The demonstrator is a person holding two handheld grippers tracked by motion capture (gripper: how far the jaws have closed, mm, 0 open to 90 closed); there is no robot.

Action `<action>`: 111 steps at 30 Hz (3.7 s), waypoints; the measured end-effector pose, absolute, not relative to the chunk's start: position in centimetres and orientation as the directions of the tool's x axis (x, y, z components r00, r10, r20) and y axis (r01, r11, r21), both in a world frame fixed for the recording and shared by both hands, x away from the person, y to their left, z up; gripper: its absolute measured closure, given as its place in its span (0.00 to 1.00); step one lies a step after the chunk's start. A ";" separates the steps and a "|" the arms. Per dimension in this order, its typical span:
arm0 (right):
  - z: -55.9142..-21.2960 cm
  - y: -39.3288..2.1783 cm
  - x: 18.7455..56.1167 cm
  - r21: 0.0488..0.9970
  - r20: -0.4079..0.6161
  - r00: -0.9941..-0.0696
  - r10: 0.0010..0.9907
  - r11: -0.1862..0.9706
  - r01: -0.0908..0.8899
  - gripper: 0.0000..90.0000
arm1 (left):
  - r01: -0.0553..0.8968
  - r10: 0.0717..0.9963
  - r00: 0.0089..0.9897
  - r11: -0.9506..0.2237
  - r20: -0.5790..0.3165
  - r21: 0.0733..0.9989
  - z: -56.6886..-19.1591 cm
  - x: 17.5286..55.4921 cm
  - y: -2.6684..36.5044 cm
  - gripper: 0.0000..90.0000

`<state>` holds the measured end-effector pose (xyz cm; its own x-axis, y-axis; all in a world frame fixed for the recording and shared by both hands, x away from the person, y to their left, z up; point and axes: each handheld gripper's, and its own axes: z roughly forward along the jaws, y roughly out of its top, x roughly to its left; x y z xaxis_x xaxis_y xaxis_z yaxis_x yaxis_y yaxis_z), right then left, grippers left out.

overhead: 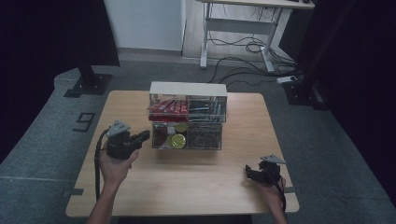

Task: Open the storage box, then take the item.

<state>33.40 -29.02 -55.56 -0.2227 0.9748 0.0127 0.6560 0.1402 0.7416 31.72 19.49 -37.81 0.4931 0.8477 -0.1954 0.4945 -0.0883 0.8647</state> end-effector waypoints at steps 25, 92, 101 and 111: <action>-55.6 -29.0 33.4 0.741 0.012 -0.224 0.975 0.141 0.656 0.16 | 0.485 0.814 0.542 -0.099 -0.210 0.869 -35.4 33.4 17.7 1.00; -55.6 -29.1 33.4 0.742 0.012 -0.226 0.974 0.143 0.655 0.16 | 0.473 0.806 0.551 -0.088 -0.216 0.877 -31.2 37.7 16.3 1.00; -55.6 -29.0 33.4 0.741 0.012 -0.225 0.974 0.142 0.656 0.17 | 0.470 0.806 0.551 -0.085 -0.217 0.879 -30.8 37.9 16.2 1.00; -55.5 -29.0 33.2 0.750 0.017 -0.241 0.970 0.147 0.645 0.24 | 0.468 0.808 0.553 -0.099 -0.203 0.878 -30.8 37.9 16.0 1.00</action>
<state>33.23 -29.03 -55.50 -0.2406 0.9705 0.0165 0.6453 0.1472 0.7496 37.89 15.98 -30.77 0.5530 0.8079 -0.2035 0.4675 -0.0988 0.8785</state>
